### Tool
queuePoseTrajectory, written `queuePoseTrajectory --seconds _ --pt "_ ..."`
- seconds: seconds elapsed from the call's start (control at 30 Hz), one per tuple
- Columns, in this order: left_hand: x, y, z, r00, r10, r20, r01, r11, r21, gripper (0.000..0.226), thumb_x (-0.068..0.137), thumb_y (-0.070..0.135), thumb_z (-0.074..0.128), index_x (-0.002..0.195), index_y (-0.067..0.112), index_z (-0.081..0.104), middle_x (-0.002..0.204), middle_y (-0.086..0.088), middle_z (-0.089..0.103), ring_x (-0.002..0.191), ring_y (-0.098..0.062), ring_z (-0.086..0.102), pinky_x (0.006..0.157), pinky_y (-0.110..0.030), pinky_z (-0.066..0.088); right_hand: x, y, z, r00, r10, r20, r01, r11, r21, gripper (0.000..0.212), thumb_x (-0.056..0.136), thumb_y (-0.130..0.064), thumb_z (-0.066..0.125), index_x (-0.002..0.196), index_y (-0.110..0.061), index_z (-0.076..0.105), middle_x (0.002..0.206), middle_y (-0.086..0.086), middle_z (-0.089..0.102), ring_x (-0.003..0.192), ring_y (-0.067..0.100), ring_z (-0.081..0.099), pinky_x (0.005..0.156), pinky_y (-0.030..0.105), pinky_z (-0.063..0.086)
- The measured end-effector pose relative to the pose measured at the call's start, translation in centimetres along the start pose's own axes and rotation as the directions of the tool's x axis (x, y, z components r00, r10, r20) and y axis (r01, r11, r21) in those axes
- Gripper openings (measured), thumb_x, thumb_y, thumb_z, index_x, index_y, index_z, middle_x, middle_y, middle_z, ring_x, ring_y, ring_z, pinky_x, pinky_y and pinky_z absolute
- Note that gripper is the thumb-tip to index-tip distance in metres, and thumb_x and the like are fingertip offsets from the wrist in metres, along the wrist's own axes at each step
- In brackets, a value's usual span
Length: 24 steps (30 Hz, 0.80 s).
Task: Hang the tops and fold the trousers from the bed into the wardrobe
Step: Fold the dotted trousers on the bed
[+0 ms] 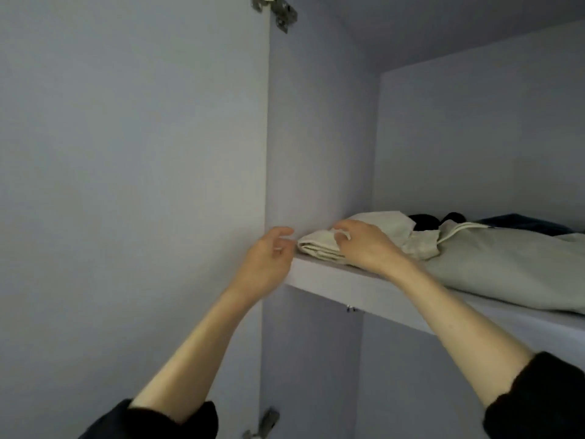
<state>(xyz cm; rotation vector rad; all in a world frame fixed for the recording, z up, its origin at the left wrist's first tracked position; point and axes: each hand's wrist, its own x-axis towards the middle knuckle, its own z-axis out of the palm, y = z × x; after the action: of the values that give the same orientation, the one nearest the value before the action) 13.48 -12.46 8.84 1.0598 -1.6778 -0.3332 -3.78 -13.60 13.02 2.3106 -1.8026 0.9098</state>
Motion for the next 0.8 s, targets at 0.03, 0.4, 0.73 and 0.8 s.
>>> queuePoseTrajectory --seconds 0.03,0.4,0.73,0.8 --pt "-1.7 0.1 -1.2 1.0 -0.006 0.011 0.007 0.999 -0.04 0.035 0.094 0.005 0.046 0.127 0.014 0.051 0.114 -0.004 0.061 0.096 -0.015 0.058 0.068 -0.009 0.042 -0.9 -1.1 0.5 0.997 -0.007 -0.078 0.011 0.998 0.055 0.036 0.097 -0.024 0.039 0.13 -0.017 0.052 0.138 0.008 0.051 0.126 0.027 0.046 0.099 0.032 0.036" --pt "-29.3 -1.9 -20.0 0.903 -0.361 -0.234 0.384 0.921 0.059 0.027 0.092 0.01 0.053 0.114 0.026 0.058 0.113 0.001 0.065 0.102 -0.014 0.062 0.082 -0.019 0.047 -21.0 -21.1 12.1 0.936 -0.307 0.172 0.129 0.755 0.642 0.028 0.095 -0.026 0.052 0.12 -0.018 0.061 0.108 0.0 0.067 0.1 0.017 0.063 0.083 0.022 0.044" --pt "-51.5 2.3 -35.7 0.515 -0.505 -0.692 0.752 0.654 0.083 0.022 0.095 0.01 0.049 0.113 0.02 0.057 0.109 -0.004 0.064 0.103 -0.019 0.062 0.089 -0.025 0.05 -35.6 -43.3 18.2 0.508 -0.819 0.265 0.176 0.4 0.899 0.026 0.094 -0.026 0.053 0.118 -0.018 0.061 0.099 -0.002 0.066 0.088 0.011 0.065 0.071 0.014 0.047" --pt "-56.6 4.3 -37.8 0.378 -0.497 -0.781 0.826 0.562 0.042 0.024 0.095 0.009 0.048 0.116 0.017 0.058 0.111 -0.005 0.064 0.102 -0.019 0.062 0.085 -0.02 0.048 -39.5 -48.0 18.5 0.367 -0.893 0.258 0.157 0.333 0.93 0.026 0.094 -0.025 0.054 0.118 -0.017 0.061 0.097 -0.002 0.065 0.09 0.013 0.065 0.078 0.021 0.05"
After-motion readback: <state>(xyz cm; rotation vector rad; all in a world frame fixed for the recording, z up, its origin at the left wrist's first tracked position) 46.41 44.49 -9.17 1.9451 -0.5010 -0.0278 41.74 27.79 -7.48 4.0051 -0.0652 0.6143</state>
